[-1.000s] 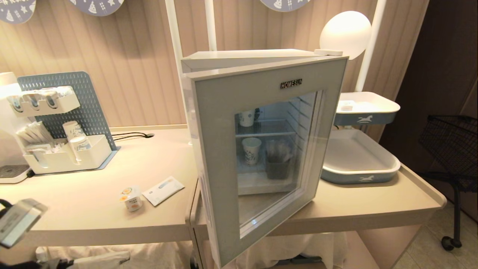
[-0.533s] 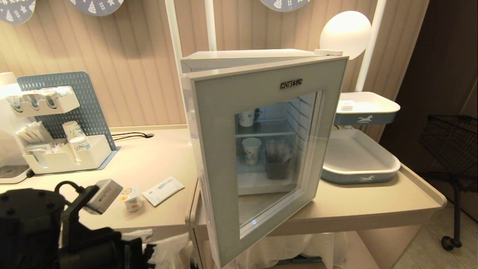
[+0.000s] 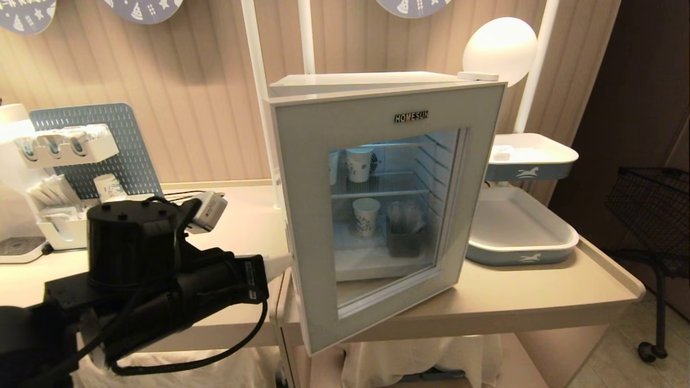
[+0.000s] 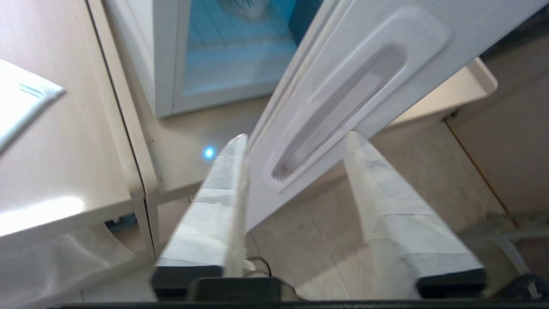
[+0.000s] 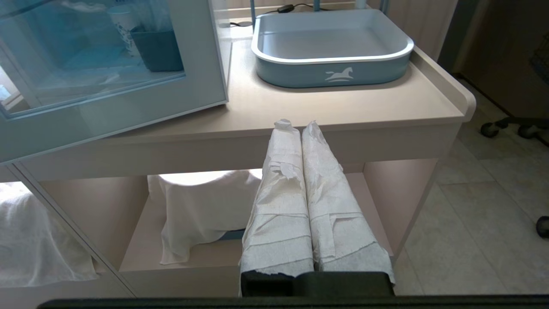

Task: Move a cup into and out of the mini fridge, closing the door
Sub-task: Open the freezer door

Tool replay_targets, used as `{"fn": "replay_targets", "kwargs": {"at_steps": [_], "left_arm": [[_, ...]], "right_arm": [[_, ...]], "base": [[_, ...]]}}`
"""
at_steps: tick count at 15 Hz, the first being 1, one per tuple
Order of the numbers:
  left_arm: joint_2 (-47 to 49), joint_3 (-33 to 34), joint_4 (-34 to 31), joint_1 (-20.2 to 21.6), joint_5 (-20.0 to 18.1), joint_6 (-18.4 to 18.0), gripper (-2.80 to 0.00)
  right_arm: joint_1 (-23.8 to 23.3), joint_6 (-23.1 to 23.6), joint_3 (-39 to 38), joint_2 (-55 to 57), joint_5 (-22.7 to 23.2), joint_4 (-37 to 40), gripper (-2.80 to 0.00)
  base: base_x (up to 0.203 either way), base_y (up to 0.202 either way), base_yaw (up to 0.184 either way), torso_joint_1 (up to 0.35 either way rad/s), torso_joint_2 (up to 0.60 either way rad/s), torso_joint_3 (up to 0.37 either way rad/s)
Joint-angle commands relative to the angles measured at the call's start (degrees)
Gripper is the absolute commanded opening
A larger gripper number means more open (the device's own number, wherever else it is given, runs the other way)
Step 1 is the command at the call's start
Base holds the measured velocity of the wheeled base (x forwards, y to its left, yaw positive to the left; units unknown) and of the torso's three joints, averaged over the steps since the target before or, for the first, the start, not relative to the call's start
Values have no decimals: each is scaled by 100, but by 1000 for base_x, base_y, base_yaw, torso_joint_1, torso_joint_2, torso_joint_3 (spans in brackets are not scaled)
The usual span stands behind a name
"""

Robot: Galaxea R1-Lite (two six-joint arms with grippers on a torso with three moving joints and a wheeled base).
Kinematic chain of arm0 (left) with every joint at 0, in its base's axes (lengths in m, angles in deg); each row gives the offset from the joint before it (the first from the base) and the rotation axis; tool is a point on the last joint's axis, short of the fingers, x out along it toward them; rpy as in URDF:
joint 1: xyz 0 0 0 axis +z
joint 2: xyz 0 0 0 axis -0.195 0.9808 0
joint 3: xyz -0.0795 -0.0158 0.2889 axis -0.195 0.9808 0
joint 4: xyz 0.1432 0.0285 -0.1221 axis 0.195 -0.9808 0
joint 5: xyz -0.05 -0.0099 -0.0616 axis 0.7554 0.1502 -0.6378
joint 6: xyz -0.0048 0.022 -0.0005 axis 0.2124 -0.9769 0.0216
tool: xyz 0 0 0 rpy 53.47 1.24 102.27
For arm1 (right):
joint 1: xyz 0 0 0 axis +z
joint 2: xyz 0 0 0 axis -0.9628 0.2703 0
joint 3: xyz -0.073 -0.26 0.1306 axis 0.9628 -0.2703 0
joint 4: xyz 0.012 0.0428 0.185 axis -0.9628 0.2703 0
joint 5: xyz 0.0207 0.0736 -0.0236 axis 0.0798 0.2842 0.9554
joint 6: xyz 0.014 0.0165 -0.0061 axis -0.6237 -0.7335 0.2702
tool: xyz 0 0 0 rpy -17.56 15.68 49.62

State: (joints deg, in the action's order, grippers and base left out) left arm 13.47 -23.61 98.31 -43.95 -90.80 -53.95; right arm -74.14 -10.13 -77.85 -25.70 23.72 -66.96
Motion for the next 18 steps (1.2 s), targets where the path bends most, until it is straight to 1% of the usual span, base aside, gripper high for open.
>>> {"fn": "replay_targets", "kwargs": {"at_steps": [1,3,4,5,7,10,11,13,15,17,18], "left_arm": [[160,15,-10,111,-350,11,-280],[-120,169,-120,127,-909,15,-280],[-217,185,-153,144,-1077,18,-280],[-254,206,-163,150,-1149,28,-280],[-319,246,-149,211,-1144,25,-280],[-755,680,-156,469,-1277,0,-280],[-885,829,-155,673,-1408,-10,-280],[-913,888,-151,1057,-1760,-15,-280],[-546,652,-95,1237,-1847,1,-280],[-34,224,-79,1254,-1842,18,-280],[226,-69,-102,1194,-1844,38,-280]], "right_arm": [[-1,1,-2,8,0,1,-280],[-1,1,-2,8,0,1,-280],[-1,1,-2,8,0,1,-280],[-1,1,-2,8,0,1,-280],[-1,1,-2,8,0,1,-280],[-1,1,-2,8,0,1,-280],[-1,1,-2,-1,0,1,-280],[-1,1,-2,8,0,1,-280],[-1,1,-2,-1,0,1,-280],[-1,1,-2,-1,0,1,-280],[-1,1,-2,8,0,1,-280]], "base": [[0,0,0,0,0,0],[0,0,0,0,0,0],[0,0,0,0,0,0],[0,0,0,0,0,0],[0,0,0,0,0,0],[0,0,0,0,0,0],[0,0,0,0,0,0],[0,0,0,0,0,0],[0,0,0,0,0,0],[0,0,0,0,0,0],[0,0,0,0,0,0]]}}
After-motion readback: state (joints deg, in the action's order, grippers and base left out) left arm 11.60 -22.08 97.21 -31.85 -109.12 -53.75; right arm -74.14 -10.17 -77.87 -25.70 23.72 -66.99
